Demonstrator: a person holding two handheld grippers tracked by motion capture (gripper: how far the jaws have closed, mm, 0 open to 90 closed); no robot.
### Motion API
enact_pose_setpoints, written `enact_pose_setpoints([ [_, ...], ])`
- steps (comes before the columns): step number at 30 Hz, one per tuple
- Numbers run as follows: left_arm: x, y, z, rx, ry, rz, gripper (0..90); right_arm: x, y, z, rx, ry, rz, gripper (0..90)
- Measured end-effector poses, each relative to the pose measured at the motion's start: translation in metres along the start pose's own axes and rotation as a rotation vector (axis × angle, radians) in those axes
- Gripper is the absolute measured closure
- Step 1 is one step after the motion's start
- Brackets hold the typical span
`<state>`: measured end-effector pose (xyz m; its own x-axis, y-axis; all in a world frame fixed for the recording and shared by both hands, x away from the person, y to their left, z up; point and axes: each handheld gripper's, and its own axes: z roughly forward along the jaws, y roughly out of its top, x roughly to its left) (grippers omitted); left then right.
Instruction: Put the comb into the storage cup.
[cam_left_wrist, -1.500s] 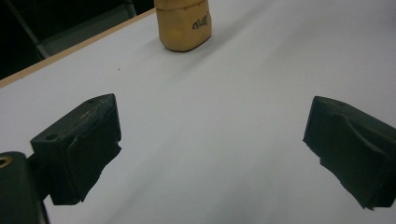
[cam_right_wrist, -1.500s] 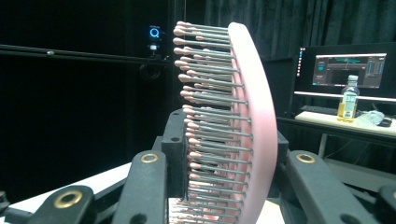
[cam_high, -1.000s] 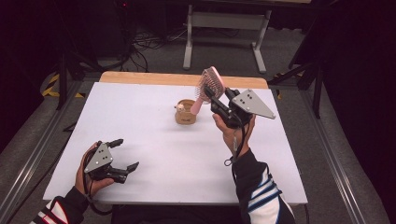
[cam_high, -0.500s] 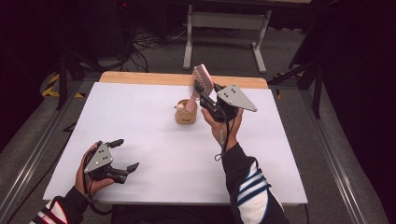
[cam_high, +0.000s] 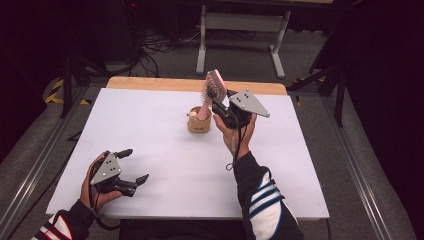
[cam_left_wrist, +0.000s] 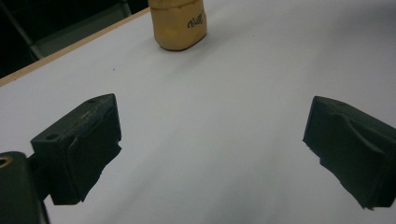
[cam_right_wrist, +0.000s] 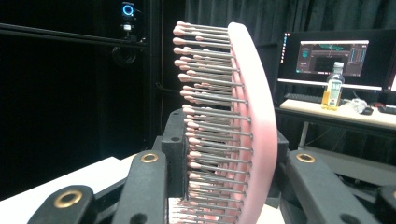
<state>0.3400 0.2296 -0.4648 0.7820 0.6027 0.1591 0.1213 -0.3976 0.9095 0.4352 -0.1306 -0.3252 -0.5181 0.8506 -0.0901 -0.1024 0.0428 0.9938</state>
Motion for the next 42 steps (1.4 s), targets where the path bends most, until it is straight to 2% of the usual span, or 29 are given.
enact_pose_setpoints([
  [10,-0.001,0.0,0.001,0.006,-0.006,0.004,5.1,-0.011,-0.009,0.001,-0.007,-0.034,0.076,63.9],
  [13,-0.001,0.0,0.001,0.006,-0.007,0.004,5.2,-0.012,-0.01,0.0,-0.011,-0.039,0.084,63.9],
  [16,-0.001,0.0,0.001,0.006,-0.009,0.004,5.3,-0.012,-0.011,0.001,-0.013,-0.064,0.068,64.0],
  [19,-0.001,0.0,0.002,0.007,-0.013,0.003,5.3,-0.015,-0.015,0.003,-0.019,-0.073,0.097,64.0],
  [23,-0.001,0.0,0.002,0.008,-0.015,0.002,5.4,-0.015,-0.021,0.006,-0.006,-0.084,0.112,64.0],
  [26,-0.001,0.0,0.002,0.01,-0.018,0.002,5.3,-0.014,-0.025,0.007,0.001,-0.079,0.12,64.0],
  [30,-0.001,0.0,0.001,0.01,-0.017,0.002,5.4,-0.011,-0.031,0.009,0.016,-0.071,0.105,63.8],
  [37,-0.001,0.0,0.002,0.01,-0.017,0.003,5.5,-0.01,-0.043,0.01,0.037,-0.07,0.126,63.6],
  [42,-0.001,0.0,0.003,0.017,-0.016,0.01,5.5,-0.01,-0.053,0.01,0.053,-0.067,0.158,63.4],
])
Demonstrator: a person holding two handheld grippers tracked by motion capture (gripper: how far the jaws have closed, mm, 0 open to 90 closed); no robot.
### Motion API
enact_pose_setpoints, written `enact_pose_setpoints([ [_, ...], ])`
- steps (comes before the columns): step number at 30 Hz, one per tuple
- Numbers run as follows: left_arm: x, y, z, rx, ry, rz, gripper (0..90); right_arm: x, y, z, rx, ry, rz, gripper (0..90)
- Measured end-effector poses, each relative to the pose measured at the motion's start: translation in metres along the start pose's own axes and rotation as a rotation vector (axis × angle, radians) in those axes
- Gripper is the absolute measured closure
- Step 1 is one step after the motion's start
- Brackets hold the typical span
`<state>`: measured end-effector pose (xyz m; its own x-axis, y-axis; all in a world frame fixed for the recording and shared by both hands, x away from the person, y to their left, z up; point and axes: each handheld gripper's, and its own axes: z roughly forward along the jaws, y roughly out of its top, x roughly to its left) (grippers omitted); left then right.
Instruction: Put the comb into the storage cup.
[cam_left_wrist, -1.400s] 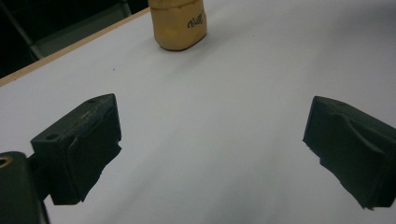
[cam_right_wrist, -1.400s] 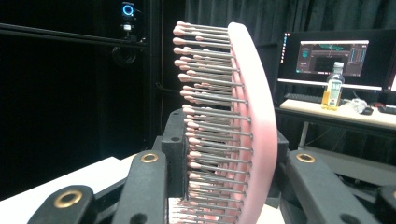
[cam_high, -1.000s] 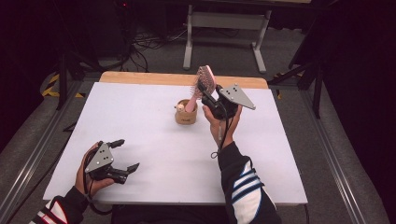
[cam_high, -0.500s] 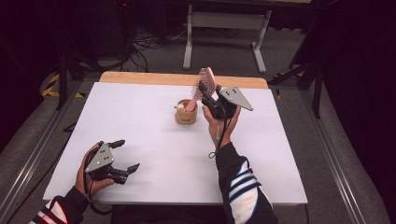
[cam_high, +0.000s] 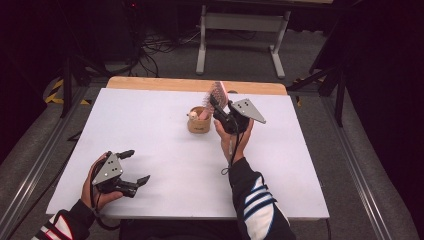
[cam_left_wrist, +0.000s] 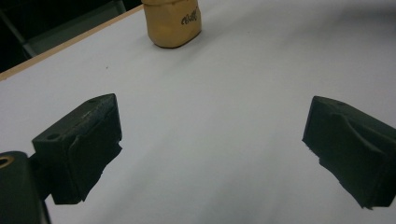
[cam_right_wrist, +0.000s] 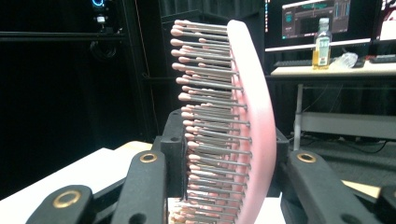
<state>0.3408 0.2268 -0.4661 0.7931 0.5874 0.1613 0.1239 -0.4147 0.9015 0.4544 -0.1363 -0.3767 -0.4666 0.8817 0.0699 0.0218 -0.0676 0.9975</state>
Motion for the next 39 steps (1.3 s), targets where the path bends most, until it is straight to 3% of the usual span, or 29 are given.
enact_pose_setpoints([
  [8,0.0,0.0,0.001,0.002,-0.007,-0.002,5.6,-0.004,-0.008,-0.001,-0.001,-0.007,0.043,63.3],
  [29,-0.002,0.0,0.004,0.014,-0.011,0.008,5.7,-0.008,-0.024,-0.005,0.015,-0.008,0.068,62.5],
  [37,-0.002,0.0,0.005,0.02,-0.006,0.01,6.2,-0.014,-0.022,-0.008,0.056,-0.009,0.006,60.4],
  [39,-0.002,0.0,0.005,0.022,-0.008,0.01,6.2,-0.016,-0.022,-0.009,0.062,-0.009,-0.006,56.5],
])
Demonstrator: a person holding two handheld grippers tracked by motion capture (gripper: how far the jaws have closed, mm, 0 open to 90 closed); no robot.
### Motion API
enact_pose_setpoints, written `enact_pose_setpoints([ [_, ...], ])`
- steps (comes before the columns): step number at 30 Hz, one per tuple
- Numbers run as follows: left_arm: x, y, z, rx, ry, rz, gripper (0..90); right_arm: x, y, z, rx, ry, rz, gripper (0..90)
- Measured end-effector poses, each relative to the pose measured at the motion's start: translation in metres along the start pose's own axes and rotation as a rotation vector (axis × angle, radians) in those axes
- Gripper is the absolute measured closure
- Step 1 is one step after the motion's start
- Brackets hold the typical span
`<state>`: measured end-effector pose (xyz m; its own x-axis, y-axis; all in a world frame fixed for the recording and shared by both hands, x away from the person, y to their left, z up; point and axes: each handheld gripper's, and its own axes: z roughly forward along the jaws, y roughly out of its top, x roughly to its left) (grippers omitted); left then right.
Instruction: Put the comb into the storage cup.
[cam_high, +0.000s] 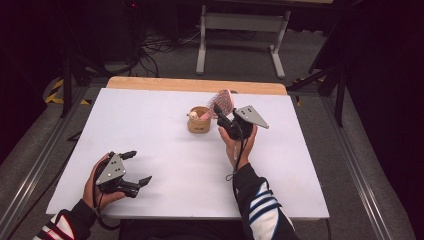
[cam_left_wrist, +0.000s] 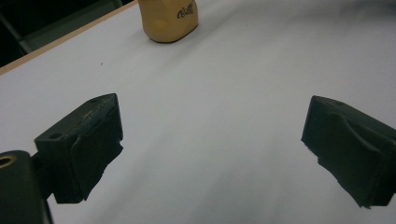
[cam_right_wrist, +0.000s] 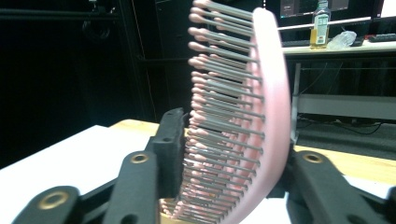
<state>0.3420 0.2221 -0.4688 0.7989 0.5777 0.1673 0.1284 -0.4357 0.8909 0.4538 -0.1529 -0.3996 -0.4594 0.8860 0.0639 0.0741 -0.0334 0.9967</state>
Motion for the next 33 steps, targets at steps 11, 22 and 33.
enact_pose_setpoints([
  [11,-0.001,0.0,0.002,0.01,-0.004,0.003,6.3,-0.005,0.005,-0.007,-0.013,-0.013,-0.036,42.5],
  [22,-0.002,-0.001,0.004,0.021,-0.005,0.002,6.3,-0.005,0.012,-0.019,-0.029,-0.026,-0.098,35.1],
  [33,-0.001,-0.001,0.005,0.025,0.0,0.002,6.4,-0.012,0.016,-0.033,-0.041,-0.021,-0.129,36.5],
])
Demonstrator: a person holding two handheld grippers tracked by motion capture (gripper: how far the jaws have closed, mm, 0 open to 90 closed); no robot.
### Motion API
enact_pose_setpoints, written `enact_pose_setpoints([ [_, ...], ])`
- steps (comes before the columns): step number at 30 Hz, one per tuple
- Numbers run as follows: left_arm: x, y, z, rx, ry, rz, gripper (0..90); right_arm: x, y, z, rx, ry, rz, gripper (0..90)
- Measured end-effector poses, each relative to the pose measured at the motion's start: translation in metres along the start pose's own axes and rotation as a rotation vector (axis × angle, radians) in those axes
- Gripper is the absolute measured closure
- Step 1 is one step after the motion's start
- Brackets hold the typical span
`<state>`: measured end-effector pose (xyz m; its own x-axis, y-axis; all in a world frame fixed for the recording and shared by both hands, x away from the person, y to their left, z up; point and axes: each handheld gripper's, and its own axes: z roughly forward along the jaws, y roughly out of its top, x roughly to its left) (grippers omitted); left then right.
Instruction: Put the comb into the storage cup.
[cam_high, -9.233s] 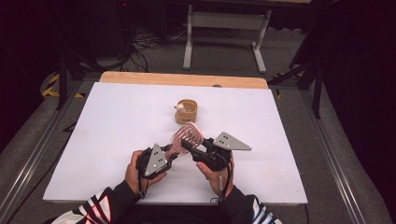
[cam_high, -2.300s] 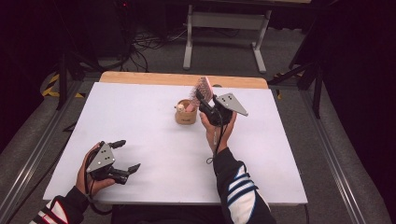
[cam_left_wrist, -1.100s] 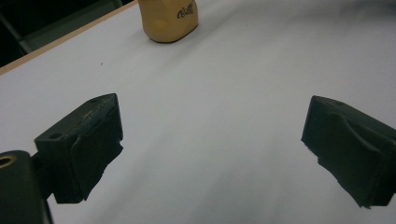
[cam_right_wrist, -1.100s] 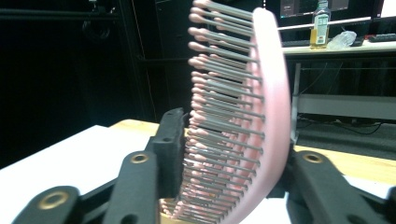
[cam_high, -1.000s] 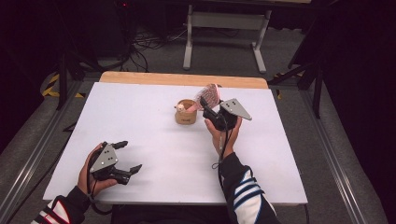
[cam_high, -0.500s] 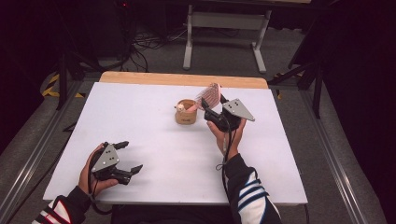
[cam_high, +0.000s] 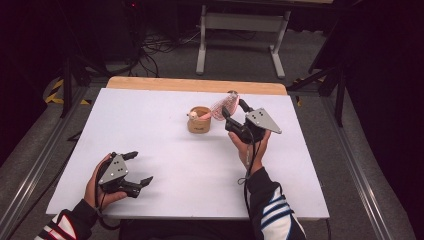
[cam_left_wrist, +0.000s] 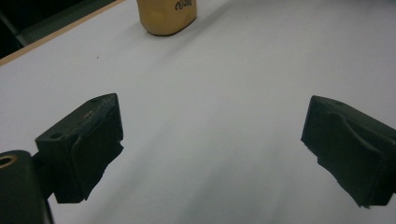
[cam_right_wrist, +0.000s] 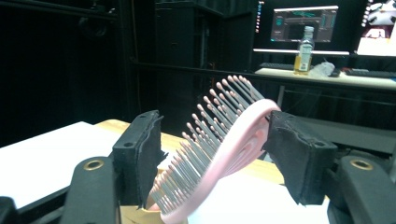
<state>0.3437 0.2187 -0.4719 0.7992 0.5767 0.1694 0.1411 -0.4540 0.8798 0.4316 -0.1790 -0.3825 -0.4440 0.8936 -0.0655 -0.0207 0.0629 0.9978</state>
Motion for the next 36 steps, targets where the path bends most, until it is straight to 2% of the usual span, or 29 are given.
enact_pose_setpoints([
  [7,0.001,0.0,0.001,0.005,0.003,-0.003,6.5,-0.008,0.003,-0.011,0.0,0.033,-0.008,37.7],
  [15,0.001,0.0,0.001,0.003,0.005,-0.001,6.6,-0.01,-0.001,-0.013,0.021,0.064,-0.001,37.5],
  [20,0.001,0.001,0.0,-0.002,0.007,0.002,6.5,-0.012,0.0,-0.016,0.012,0.052,0.014,39.1],
  [36,0.001,0.001,-0.001,-0.002,0.013,0.004,6.5,-0.014,0.0,-0.019,0.025,0.066,0.019,39.6],
])
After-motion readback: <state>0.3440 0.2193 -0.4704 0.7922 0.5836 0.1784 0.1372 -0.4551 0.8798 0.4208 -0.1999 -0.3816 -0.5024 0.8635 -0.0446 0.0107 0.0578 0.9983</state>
